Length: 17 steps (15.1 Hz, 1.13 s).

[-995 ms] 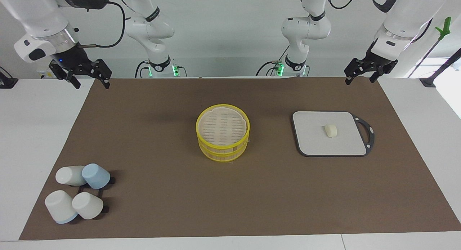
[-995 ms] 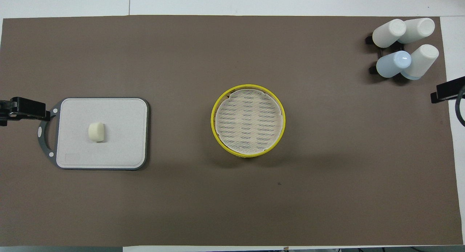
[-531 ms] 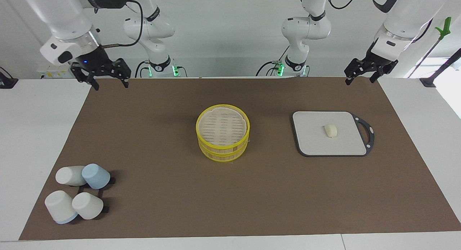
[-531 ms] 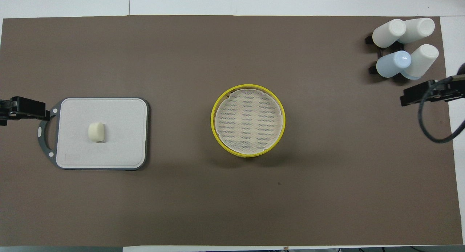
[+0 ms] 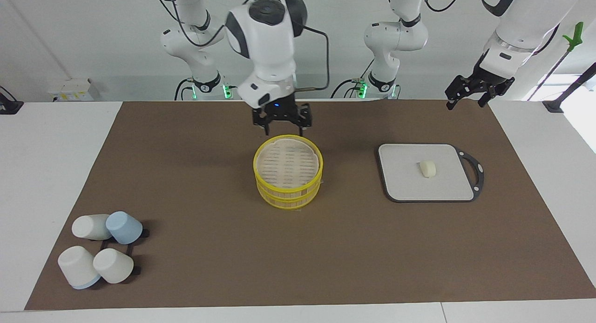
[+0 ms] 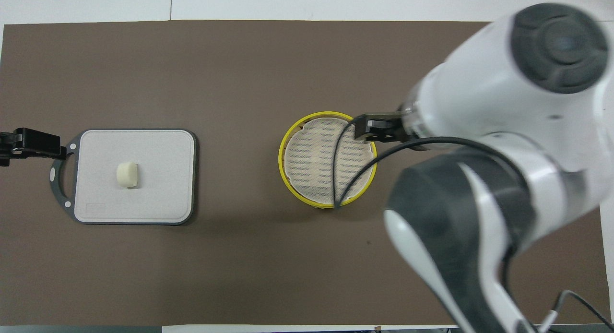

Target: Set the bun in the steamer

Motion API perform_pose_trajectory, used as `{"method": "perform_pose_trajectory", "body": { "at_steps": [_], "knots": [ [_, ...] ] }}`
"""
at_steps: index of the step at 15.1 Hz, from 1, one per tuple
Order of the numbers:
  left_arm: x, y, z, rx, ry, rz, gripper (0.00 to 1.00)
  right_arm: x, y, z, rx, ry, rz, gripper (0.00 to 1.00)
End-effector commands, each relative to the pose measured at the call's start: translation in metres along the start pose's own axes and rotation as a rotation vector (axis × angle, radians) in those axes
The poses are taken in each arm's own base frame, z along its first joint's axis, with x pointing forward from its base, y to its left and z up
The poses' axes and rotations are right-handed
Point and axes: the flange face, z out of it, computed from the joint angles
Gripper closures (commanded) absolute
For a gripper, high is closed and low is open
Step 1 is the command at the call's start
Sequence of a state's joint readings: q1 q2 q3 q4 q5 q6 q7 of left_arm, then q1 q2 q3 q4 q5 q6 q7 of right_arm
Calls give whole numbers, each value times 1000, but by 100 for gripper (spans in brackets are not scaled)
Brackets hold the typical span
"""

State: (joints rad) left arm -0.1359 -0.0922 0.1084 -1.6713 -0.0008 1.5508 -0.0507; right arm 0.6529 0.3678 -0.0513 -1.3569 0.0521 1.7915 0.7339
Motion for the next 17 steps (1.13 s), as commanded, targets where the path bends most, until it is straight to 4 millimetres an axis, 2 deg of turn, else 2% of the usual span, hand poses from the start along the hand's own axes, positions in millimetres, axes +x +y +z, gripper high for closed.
{"method": "perform_pose_trajectory", "body": {
  "at_steps": [1, 2, 3, 4, 5, 8, 9, 11, 12, 13, 15, 16, 17],
  "knots": [
    [-7, -3, -2, -16, -8, -1, 0, 0, -41, 34, -48, 33, -41, 0],
    [-7, 2, -2, -16, -5, 8, 0, -11, -61, 50, -48, 75, -92, 0],
    [-8, 6, -2, -15, -6, 14, 0, -18, -60, 85, -54, 64, -108, 0],
    [-8, 6, -2, -15, -8, 15, 0, -22, -55, 99, -43, 66, -110, 0],
    [-8, 4, -2, -16, -6, 12, 0, -21, -52, 98, -37, 68, -105, 0],
    [-14, -3, 2, -16, -38, -5, 0, -32, -47, 109, -45, 51, -112, 0],
    [-17, -6, 11, -18, -45, 3, 0, -33, -43, 115, -42, 50, -110, 0],
    [-29, -20, 33, -23, -3, -8, 0, -45, -42, 127, -22, 58, -119, 0],
    [-35, -25, 53, -24, 26, 12, 0, -48, -41, 129, -3, 58, -114, 0],
    [-39, -27, 71, -24, 34, 50, 0, -48, -41, 131, 16, 44, -97, 6],
    [-35, -45, 109, -23, 21, 67, 0, -49, -41, 131, 26, 34, -89, 33],
    [-33, -47, 134, -21, 27, 82, 0, -50, -40, 131, 25, 30, -87, 44],
    [-29, -48, 155, -17, 33, 86, 0, -52, -40, 133, 23, 24, -86, 47]
  ]
}}
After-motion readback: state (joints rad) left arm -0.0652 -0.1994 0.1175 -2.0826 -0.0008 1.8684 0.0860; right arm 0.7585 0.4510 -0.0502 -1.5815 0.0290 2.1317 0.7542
